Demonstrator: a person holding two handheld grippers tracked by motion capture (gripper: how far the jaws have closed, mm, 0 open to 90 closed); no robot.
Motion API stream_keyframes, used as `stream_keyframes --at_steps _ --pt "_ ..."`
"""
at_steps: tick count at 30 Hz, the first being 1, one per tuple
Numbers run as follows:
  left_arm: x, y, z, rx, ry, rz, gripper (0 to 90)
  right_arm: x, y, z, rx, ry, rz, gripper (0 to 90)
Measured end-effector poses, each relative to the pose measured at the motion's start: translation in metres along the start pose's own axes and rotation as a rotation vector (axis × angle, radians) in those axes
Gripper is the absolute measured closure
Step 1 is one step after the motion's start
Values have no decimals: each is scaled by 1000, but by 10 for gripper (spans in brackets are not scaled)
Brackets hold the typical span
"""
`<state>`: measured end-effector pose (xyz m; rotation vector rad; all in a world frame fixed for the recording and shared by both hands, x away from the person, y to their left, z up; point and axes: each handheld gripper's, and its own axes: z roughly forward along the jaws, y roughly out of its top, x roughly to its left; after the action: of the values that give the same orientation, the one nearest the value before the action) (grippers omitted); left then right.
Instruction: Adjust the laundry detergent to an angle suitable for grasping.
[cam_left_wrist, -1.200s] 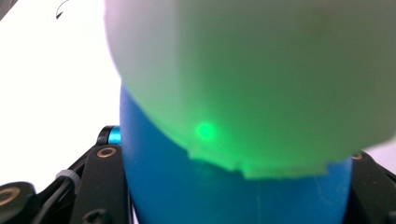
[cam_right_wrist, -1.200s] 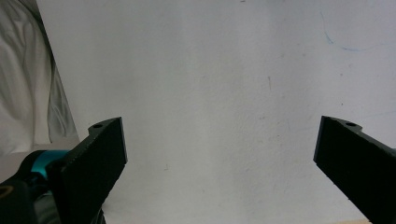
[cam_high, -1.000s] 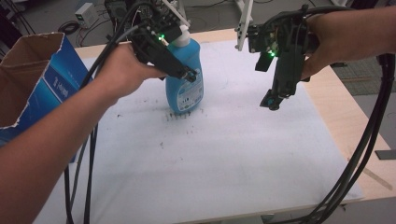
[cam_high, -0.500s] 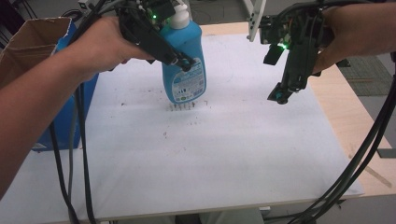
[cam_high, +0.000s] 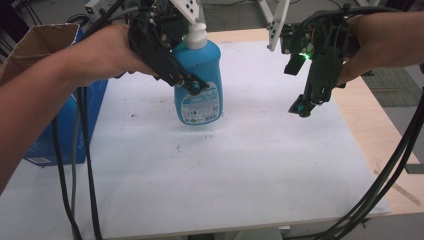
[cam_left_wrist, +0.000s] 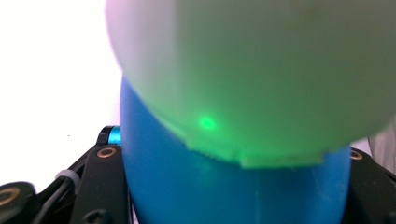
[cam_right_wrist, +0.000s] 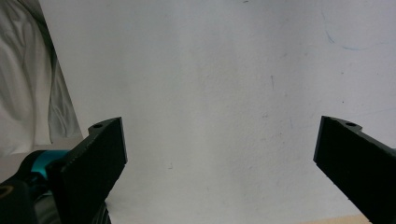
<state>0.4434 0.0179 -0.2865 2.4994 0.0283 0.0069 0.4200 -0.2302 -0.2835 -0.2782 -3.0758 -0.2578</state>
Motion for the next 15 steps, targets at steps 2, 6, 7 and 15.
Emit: stream_keyframes --at_steps 2,6,7,15 --pt "-1 1 1 12 -11 25 433 0 0 0 5 -4 -1 19" --pt "-1 0 2 -9 -35 49 434 0 0 1 3 2 14 19" --pt "-1 0 2 -12 -46 57 434 -1 0 1 -1 -1 -4 19" --pt "-7 -1 8 -10 -94 158 435 -2 1 5 7 7 13 19"
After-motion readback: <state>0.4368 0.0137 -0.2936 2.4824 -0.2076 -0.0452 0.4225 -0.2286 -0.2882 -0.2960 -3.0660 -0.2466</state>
